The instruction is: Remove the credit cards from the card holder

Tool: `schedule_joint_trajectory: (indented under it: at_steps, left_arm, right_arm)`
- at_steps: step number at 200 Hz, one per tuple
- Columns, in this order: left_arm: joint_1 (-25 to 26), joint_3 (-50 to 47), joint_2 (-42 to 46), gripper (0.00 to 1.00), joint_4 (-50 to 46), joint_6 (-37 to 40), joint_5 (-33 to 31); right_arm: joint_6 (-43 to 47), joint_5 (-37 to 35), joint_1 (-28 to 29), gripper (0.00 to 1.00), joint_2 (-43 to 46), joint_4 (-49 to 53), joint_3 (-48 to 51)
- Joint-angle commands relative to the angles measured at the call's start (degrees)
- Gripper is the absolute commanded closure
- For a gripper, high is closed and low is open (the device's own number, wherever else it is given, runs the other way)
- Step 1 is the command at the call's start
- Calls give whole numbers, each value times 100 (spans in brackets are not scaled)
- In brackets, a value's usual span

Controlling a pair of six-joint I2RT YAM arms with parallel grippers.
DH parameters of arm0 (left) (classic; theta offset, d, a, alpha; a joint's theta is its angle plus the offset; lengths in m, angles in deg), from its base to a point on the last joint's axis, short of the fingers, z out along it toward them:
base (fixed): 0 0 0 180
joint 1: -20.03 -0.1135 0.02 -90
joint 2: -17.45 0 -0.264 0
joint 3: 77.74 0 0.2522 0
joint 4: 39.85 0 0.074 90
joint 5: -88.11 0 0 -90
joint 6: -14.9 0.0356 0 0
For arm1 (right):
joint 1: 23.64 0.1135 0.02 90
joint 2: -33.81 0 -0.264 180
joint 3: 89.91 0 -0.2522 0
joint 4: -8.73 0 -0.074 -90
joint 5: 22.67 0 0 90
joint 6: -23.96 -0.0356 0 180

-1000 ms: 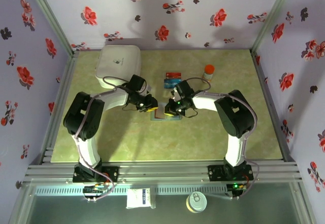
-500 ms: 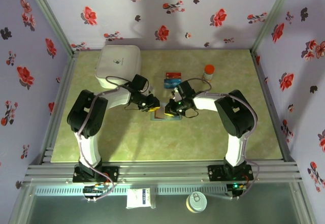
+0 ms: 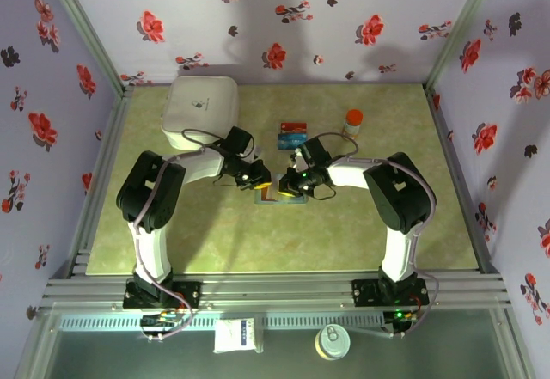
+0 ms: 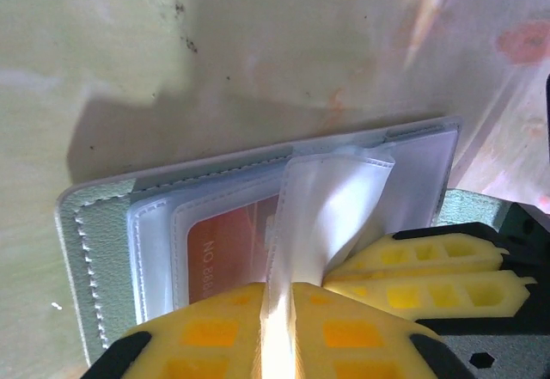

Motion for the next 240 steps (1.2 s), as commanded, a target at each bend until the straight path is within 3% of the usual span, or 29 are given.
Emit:
schedule_joint_trajectory:
  at_steps: [1, 33, 74, 148, 201, 240]
  left_arm:
    - [51, 80, 32, 82, -33, -24, 41]
    - [51, 236, 1, 73, -637, 245, -419]
    - [50, 265, -8, 70, -661, 237, -461]
    - [143, 276, -4, 83, -211, 11, -95]
    - [156, 351, 175, 82, -340, 46, -79]
    - [243, 455, 220, 80, -386, 62, -24]
  right_arm:
    - [73, -188, -39, 87, -14, 174, 193]
    - [89, -236, -39, 88, 8, 181, 214]
    - [114, -154, -65, 89, -34, 113, 267]
    - [74, -80, -70, 89, 49, -1, 325]
    - [-78, -1, -74, 77, 587, 31, 279]
    - [78, -566, -200, 74, 1201, 601, 254]
